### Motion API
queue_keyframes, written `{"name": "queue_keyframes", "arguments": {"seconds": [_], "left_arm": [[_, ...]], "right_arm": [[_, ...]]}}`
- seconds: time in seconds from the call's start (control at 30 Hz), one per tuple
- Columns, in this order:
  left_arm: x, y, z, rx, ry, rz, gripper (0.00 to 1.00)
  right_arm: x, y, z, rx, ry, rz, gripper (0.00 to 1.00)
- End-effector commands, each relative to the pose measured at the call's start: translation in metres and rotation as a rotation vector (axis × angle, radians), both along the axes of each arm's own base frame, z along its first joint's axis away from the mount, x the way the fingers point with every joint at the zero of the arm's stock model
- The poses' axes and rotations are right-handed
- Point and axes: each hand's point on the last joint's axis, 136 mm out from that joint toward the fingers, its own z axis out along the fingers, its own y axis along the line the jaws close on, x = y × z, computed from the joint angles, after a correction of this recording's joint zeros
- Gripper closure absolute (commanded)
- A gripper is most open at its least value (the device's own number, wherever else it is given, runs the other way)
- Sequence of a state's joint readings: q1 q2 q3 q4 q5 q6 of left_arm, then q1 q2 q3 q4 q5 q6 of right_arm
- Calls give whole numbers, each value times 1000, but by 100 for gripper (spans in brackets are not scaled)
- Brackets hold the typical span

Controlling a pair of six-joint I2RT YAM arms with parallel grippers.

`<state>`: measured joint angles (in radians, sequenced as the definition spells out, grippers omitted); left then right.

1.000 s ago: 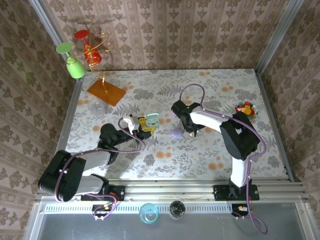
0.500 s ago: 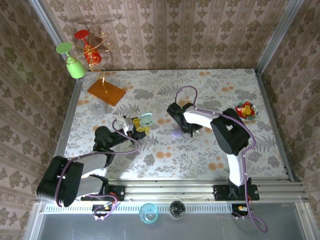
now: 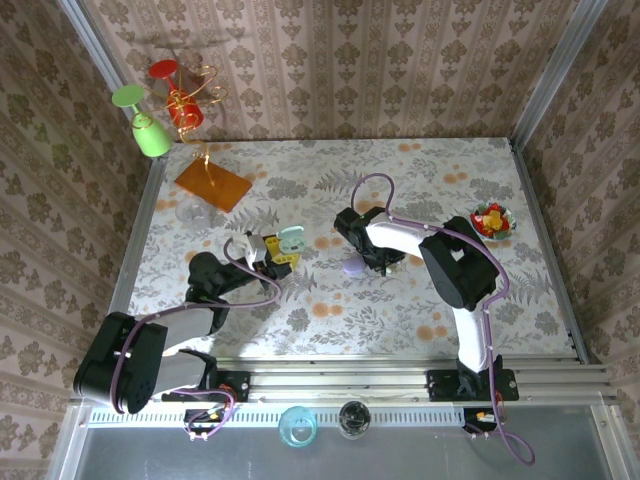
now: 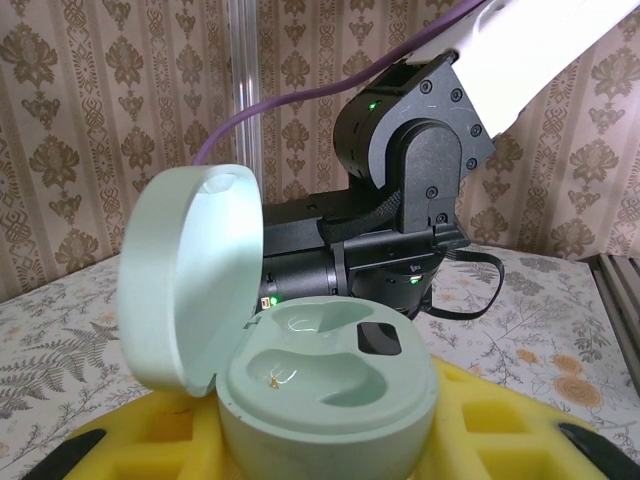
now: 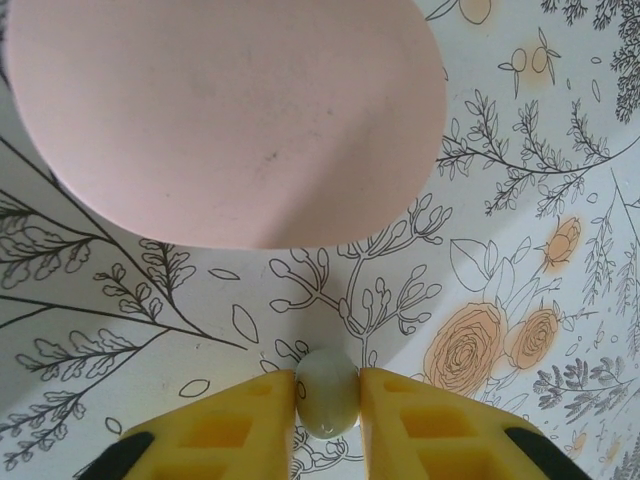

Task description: Insert wireless bluetooth earbuds into charging case

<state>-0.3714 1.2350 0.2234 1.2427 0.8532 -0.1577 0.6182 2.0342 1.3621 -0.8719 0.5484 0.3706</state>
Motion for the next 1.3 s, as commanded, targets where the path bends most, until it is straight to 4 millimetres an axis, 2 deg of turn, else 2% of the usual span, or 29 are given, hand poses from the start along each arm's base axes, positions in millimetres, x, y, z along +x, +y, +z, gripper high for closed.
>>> {"name": "queue_keyframes", "arguments": {"seconds": [0.0, 0.2, 0.43, 0.5, 0.53, 0.63, 0.8, 1.0, 1.1, 1.27], "left_arm": [[-6, 2, 9, -19, -30, -18, 73], [0, 2, 7, -14, -45, 19, 72], [11, -14, 7, 10, -100, 61, 72], [18, -16, 6, 13, -99, 73, 72], [13, -24, 7, 11, -96, 43, 72], [19, -31, 8, 14, -100, 41, 73], [30, -45, 6, 27, -116, 53, 74], [41, -61, 7, 36, -134, 58, 75], [44, -68, 4, 44, -143, 57, 75], [45, -82, 5, 47, -163, 36, 75]], "right_arm": [[-3, -7, -3, -51, 9, -9, 79], [-2, -4, 12, -11, -35, -9, 80], [-5, 15, 48, 284, -154, -30, 82], [-7, 20, 61, 370, -182, -36, 82], [-8, 22, 68, 411, -195, -38, 82], [-14, 31, 89, 557, -222, -39, 82], [-26, 54, 124, 863, -239, -28, 82], [-38, 80, 180, 1177, -283, 30, 82], [-45, 91, 208, 1291, -294, 73, 83], [-51, 106, 237, 1420, -285, 129, 84]]}}
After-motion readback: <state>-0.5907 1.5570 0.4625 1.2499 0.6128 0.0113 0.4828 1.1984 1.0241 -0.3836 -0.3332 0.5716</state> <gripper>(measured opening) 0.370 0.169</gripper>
